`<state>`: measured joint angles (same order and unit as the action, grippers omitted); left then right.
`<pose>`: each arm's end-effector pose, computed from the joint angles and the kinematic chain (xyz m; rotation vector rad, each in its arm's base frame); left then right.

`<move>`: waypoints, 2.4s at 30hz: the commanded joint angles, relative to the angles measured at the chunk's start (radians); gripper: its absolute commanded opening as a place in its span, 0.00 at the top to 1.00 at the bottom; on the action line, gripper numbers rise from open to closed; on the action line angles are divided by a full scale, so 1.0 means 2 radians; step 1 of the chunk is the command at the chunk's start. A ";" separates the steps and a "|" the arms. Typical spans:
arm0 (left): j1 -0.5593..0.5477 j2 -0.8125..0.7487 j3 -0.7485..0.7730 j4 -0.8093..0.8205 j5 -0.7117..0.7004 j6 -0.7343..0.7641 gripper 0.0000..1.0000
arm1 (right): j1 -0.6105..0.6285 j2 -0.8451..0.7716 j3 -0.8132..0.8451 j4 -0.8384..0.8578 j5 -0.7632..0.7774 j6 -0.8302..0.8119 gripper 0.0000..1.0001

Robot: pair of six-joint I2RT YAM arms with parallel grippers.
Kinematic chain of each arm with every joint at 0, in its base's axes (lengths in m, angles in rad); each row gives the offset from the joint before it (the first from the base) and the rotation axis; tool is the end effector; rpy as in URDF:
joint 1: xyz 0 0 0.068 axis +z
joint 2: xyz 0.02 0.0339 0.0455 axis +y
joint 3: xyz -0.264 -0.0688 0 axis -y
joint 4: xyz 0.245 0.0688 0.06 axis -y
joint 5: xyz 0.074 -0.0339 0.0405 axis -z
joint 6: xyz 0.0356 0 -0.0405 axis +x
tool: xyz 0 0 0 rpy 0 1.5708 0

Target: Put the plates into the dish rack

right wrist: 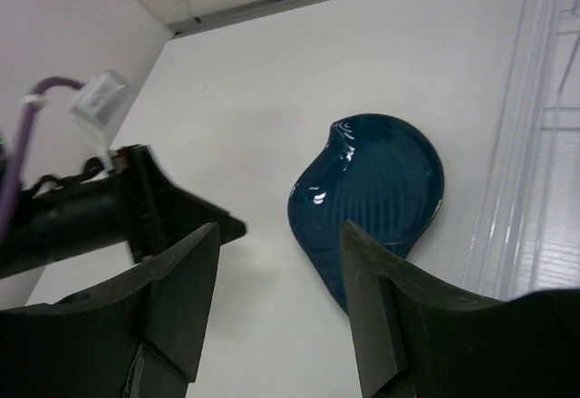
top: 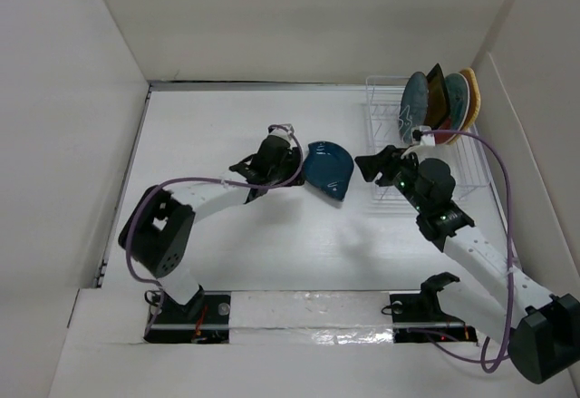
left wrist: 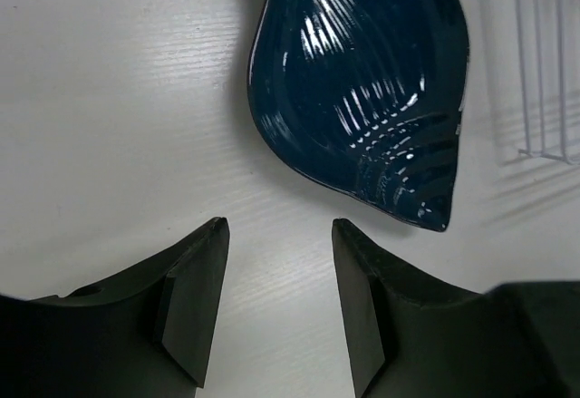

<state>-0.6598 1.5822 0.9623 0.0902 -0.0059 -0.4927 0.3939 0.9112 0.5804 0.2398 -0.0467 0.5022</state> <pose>0.2781 -0.2155 0.2286 0.1779 2.1688 -0.6744 0.2012 0.0854 0.2893 0.0562 1.7111 0.7129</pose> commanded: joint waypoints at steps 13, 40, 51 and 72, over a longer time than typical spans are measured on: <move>-0.002 0.173 0.127 0.022 -0.036 0.005 0.56 | 0.022 -0.034 -0.003 0.020 -0.043 0.009 0.39; 0.007 -0.251 -0.059 0.068 -0.071 -0.008 1.00 | 0.055 -0.048 -0.004 0.058 -0.084 -0.026 0.47; 0.056 -0.404 -0.114 0.044 0.001 0.002 1.00 | 0.145 0.075 0.031 0.148 -0.126 0.015 0.04; 0.056 -0.449 -0.149 0.071 0.083 -0.009 1.00 | 0.187 0.219 0.064 0.326 -0.090 0.053 1.00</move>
<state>-0.5266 0.7124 0.6361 0.0513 0.0784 -0.4503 0.7483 1.3556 0.6796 0.7567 -0.2279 0.6300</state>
